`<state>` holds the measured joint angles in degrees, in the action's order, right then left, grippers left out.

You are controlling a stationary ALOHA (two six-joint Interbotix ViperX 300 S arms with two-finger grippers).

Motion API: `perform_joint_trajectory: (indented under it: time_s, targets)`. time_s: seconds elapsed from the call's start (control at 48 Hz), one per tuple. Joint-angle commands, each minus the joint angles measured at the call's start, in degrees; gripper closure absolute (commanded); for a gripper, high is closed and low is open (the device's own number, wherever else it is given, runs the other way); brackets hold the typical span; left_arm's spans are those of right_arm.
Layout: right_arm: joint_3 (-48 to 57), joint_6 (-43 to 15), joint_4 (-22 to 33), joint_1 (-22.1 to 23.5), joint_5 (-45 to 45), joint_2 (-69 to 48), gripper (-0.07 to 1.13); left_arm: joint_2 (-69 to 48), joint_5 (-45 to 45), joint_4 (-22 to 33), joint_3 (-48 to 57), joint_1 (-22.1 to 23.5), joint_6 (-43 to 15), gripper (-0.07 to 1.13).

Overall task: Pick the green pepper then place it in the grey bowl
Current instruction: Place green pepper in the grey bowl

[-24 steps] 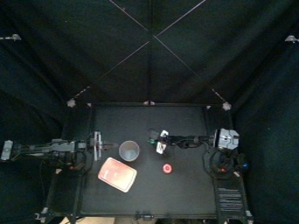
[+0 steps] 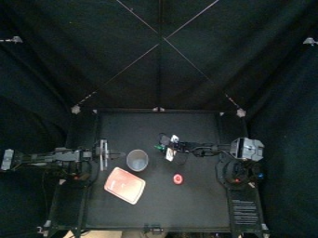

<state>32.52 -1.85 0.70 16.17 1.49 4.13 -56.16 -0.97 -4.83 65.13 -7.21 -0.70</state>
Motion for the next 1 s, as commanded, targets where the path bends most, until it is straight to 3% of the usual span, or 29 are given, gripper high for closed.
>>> perform_joint_trajectory:
  time_s: [0.021,0.417,0.771,1.0]
  targets:
    - [-3.96,0.44,0.18,-1.85,-1.49,-5.36,0.33,0.18,-0.62,0.0,-0.88,0.0,0.0,0.99]
    - [-14.06,0.18,4.31,-11.69,-11.95,0.26,0.33,0.18,-1.58,0.0,-0.53,0.0,0.0,0.99]
    - [-20.92,0.09,1.41,-12.04,-13.1,12.83,0.32,0.09,-1.76,-0.09,-0.44,0.0,0.0,0.99]
    - [-21.36,-0.09,0.7,-11.34,-13.1,14.24,0.31,0.09,-1.76,0.0,0.0,0.0,-0.09,0.99]
